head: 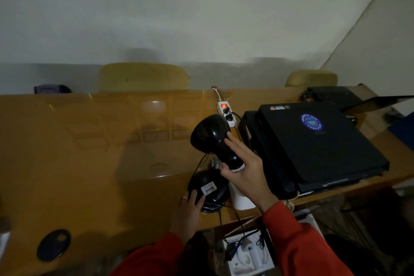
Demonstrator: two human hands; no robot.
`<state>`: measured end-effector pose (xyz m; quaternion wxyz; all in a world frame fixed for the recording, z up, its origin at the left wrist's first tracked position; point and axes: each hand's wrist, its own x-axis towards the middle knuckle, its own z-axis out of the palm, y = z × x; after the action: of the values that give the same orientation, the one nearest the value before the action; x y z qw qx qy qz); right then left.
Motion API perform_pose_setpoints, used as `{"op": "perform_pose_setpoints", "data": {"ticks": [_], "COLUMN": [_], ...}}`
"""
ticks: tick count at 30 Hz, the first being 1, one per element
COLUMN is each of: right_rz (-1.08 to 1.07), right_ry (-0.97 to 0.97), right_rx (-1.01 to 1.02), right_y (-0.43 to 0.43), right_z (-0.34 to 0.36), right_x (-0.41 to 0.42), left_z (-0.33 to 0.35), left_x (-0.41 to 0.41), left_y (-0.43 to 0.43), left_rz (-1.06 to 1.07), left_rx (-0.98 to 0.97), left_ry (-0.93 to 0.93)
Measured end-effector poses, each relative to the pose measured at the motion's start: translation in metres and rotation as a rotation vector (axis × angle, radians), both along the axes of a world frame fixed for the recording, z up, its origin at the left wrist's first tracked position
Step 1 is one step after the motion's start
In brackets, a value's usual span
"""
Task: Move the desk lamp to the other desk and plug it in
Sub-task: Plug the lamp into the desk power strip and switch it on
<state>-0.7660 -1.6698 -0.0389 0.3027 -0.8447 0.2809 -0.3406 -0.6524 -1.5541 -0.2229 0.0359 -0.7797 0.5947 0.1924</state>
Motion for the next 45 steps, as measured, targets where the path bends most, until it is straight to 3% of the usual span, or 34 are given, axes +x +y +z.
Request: {"op": "perform_pose_setpoints", "data": {"ticks": [6, 22, 45], "right_rz": [-0.006, 0.047, 0.129], "right_ry": [-0.082, -0.111, 0.115], "right_rx": [-0.039, -0.041, 0.018], "right_y": [0.007, 0.013, -0.001], "right_z": [-0.005, -0.008, 0.013], "right_x": [-0.012, -0.035, -0.018], "left_z": [0.012, 0.031, 0.037], "left_x": [0.001, -0.010, -0.007], "left_y": [0.007, 0.003, -0.017], "left_rz": [0.000, 0.099, 0.134], "left_rx": [-0.048, 0.034, -0.070], "left_ry": [0.168, 0.187, 0.099]}}
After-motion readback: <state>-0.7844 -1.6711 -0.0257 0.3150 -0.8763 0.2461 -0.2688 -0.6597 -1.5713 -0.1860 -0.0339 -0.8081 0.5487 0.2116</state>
